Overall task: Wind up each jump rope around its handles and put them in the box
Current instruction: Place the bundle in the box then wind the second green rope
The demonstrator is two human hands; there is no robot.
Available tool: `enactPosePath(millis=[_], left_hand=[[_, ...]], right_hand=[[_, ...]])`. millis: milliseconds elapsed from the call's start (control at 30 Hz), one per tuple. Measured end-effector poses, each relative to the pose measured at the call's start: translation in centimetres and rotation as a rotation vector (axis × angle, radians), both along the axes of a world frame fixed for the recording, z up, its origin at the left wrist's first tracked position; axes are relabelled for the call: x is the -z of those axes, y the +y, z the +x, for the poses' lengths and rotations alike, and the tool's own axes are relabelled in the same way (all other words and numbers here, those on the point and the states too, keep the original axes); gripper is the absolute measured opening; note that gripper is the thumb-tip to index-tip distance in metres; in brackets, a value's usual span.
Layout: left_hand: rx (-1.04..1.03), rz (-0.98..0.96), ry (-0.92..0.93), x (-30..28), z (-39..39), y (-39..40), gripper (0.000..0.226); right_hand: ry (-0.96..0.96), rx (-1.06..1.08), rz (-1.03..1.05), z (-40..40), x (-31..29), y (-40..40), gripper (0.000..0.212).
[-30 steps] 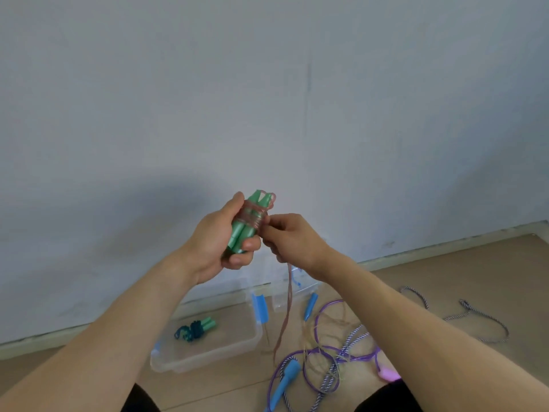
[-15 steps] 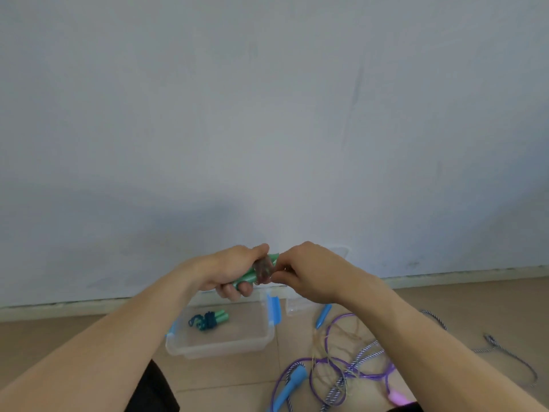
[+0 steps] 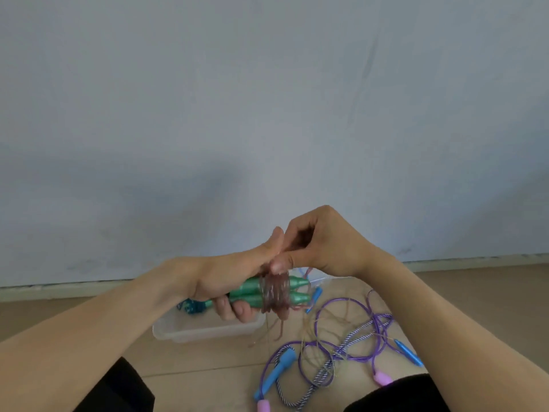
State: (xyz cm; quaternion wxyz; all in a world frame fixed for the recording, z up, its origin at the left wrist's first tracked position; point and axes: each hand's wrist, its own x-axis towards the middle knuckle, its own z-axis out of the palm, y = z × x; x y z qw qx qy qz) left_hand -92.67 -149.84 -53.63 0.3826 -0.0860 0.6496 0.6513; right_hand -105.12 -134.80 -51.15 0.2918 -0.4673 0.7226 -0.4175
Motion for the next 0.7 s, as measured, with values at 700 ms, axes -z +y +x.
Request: enactPosePath(millis=[700], left_hand=[[-0.972, 0.082, 0.153, -0.9, -1.2, -1.6, 0.046]], right_hand=[[0.160, 0.109, 0.067, 1.3, 4.2, -2.8, 0.022]])
